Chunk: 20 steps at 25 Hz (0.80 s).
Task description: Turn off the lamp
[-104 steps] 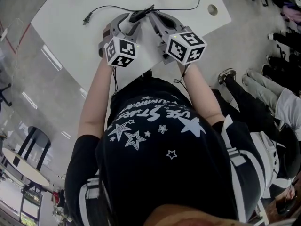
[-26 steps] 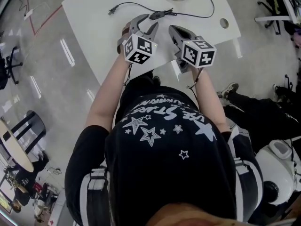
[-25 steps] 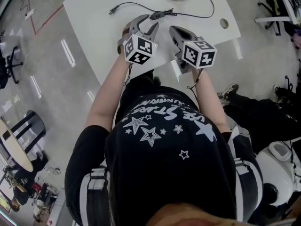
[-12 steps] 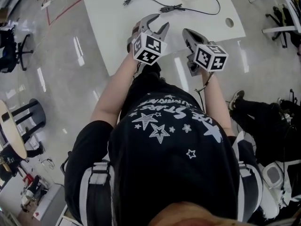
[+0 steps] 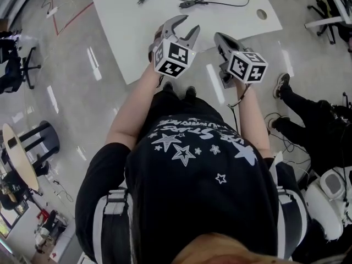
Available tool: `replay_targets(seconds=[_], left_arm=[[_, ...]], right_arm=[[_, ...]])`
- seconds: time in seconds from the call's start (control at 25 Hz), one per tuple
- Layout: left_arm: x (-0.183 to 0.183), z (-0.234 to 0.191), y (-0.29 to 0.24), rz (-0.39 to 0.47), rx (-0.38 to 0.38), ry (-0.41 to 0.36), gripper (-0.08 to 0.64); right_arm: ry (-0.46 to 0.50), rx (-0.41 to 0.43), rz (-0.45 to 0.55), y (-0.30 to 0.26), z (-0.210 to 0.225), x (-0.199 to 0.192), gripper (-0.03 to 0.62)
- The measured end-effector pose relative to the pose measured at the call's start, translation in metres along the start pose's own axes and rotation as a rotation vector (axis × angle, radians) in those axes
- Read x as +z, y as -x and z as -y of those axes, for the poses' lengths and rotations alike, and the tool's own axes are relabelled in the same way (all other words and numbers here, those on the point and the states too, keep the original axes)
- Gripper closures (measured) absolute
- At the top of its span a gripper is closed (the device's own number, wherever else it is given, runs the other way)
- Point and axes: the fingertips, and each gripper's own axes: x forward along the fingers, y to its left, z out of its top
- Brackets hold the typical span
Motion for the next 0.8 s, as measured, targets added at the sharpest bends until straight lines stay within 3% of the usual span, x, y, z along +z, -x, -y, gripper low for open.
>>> replay_targets(seconds=[0.28, 0.44, 0.8], left_arm=[[0.001, 0.008, 0.015, 0.023, -0.07, -0.003, 0.393], [-0.009, 0.007, 0.018, 0.013, -0.071, -0.002, 0.393], [-0.033, -0.01, 0.116, 0.046, -0.073, 0.038, 0.394]], right_arm=[[-0.032, -0.049, 0.042, 0.01, -0.013, -0.005, 0.588], [-0.046, -0.057, 0.06, 0.008, -0.011, -0.007, 0.588], [0.009, -0.099, 0.061, 0.02, -0.108, -0.042, 0.588]])
